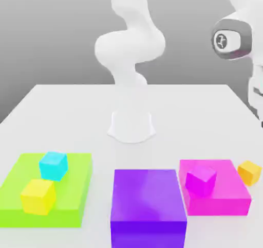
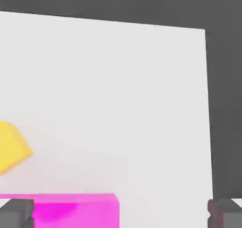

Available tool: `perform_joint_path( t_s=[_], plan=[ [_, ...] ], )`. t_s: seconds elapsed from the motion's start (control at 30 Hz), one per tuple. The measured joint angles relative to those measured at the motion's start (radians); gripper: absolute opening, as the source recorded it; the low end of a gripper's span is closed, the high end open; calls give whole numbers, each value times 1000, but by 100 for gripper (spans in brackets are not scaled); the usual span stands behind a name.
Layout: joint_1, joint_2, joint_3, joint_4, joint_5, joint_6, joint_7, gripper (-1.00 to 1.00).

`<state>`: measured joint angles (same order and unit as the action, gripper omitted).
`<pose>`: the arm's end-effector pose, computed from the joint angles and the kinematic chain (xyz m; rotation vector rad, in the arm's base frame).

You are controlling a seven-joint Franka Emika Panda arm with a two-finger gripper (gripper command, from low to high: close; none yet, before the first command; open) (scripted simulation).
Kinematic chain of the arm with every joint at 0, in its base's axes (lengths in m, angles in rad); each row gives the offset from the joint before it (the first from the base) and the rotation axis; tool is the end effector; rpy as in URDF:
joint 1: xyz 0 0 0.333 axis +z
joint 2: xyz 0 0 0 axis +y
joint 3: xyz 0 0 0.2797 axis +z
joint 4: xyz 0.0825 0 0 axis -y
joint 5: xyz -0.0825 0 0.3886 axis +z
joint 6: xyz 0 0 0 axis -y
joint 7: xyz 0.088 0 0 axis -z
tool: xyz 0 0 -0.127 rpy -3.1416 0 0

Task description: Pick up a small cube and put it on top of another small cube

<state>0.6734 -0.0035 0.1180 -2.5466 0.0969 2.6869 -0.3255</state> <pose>0.3347 0.3354 0.2253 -2.6567 -1.5087 -0.1968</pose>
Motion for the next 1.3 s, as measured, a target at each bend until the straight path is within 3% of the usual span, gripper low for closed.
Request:
perform_joint_path(
  t_s=[0.17,0.37,0.4,0.63,0.83,0.97,1.17,1.3],
  plan=[
    [77,146,26,-47,-128,74,-105,0],
    [143,356,-34,-22,-231,232,-75,0],
    [149,379,-42,-17,-236,250,-71,-100],
    [149,378,-41,-18,-239,247,-69,-100],
    [108,183,3,-56,-159,92,-132,-100],
    [8,41,-53,-78,-97,-26,-206,-100],
    [-144,-164,-138,-112,-100,-197,-253,-100],
    [-176,-134,-169,-136,-102,-145,-265,-100]
  ],
)
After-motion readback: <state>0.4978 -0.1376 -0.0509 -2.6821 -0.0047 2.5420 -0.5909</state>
